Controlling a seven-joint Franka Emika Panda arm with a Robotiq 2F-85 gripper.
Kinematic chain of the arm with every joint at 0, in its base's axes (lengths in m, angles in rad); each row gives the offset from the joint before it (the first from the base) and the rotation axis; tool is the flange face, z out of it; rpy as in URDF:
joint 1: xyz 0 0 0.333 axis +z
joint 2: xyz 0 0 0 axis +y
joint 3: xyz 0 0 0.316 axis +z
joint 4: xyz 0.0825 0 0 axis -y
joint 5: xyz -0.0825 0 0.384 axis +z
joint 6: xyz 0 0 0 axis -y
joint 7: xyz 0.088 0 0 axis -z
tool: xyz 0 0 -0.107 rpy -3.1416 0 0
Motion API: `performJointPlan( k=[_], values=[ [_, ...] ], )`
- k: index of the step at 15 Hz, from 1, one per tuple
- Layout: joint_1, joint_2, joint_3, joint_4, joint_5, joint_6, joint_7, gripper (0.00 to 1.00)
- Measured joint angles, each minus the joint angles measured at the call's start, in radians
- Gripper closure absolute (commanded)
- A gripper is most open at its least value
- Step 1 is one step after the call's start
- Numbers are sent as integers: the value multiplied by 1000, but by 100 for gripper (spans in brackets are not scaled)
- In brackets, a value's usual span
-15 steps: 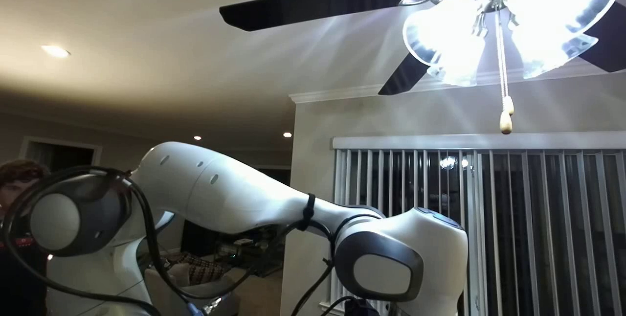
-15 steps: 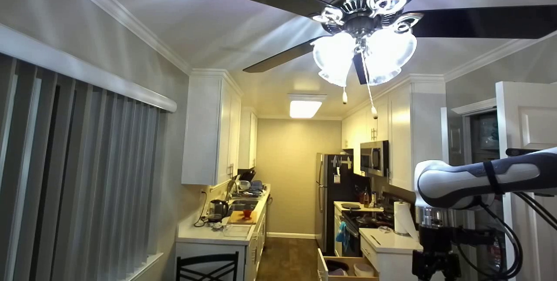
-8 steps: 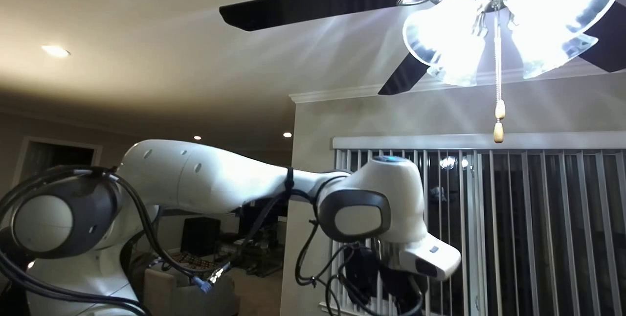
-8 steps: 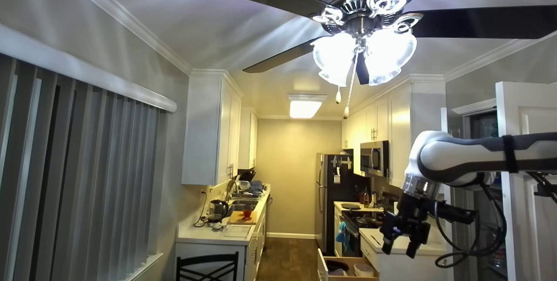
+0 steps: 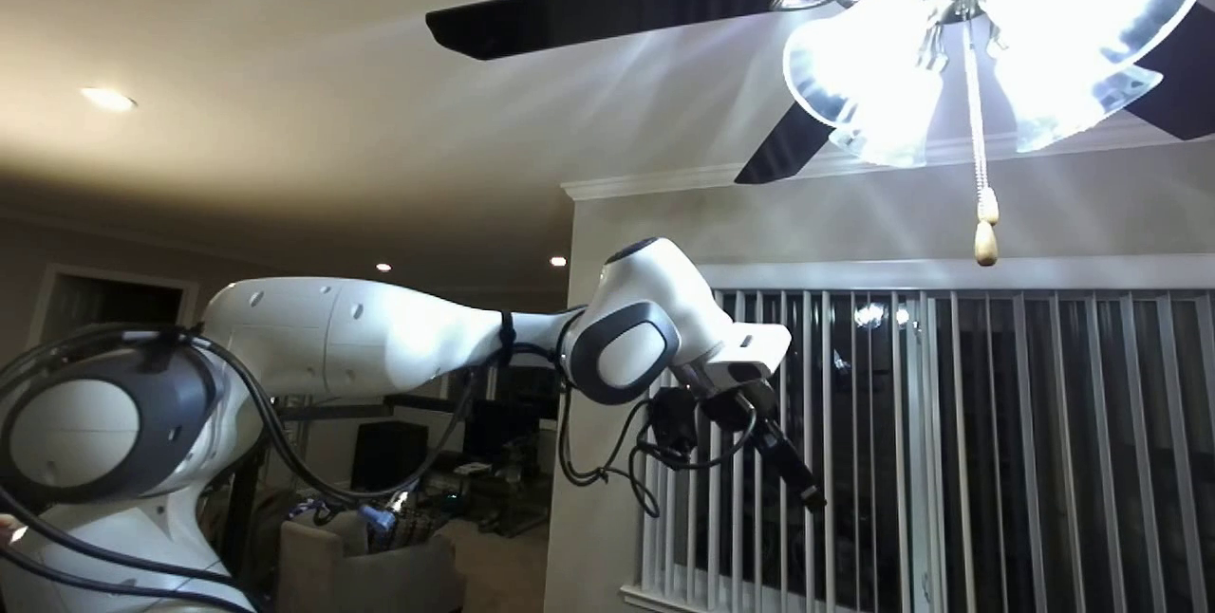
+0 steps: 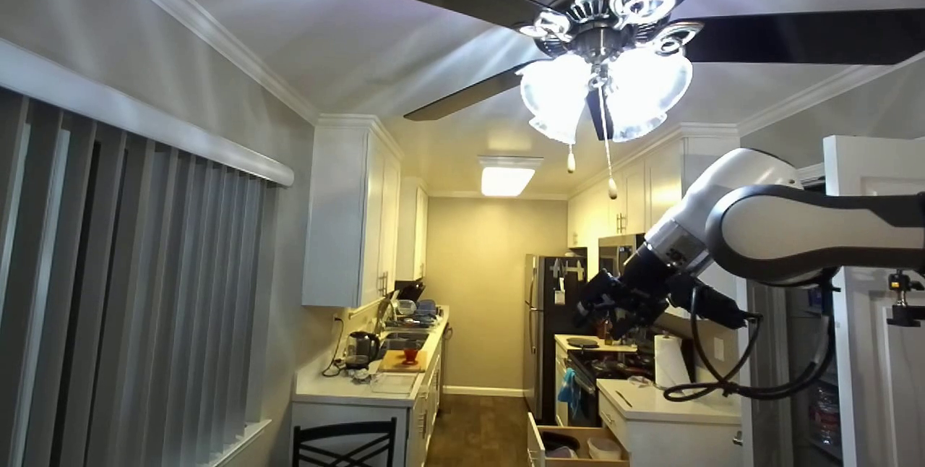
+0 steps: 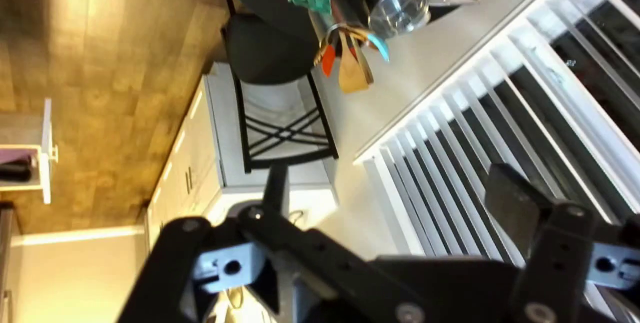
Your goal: Turn off the lights
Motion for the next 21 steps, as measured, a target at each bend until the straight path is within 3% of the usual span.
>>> performJointPlan(
  k=[3,6,15,21],
  values=[
    [-20,42,27,7,-59,222,11,0],
    [-85,106,30,55,-140,366,14,0],
    [-103,148,37,91,-151,382,14,0],
    [-217,66,80,91,-213,458,169,0]
  ],
)
